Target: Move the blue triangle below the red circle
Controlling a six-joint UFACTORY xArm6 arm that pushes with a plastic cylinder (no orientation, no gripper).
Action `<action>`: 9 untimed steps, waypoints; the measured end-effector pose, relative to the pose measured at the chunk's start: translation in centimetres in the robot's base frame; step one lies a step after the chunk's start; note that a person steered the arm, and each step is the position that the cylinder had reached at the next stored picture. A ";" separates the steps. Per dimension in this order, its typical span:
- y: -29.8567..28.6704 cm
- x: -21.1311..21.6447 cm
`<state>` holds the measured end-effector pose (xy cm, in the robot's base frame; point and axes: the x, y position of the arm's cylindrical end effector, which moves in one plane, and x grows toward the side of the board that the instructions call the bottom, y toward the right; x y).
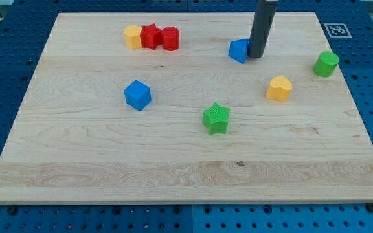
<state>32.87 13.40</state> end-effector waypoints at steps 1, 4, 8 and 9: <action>0.0 0.0; -2.4 0.0; -8.0 0.0; -9.5 0.0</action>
<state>32.86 3.87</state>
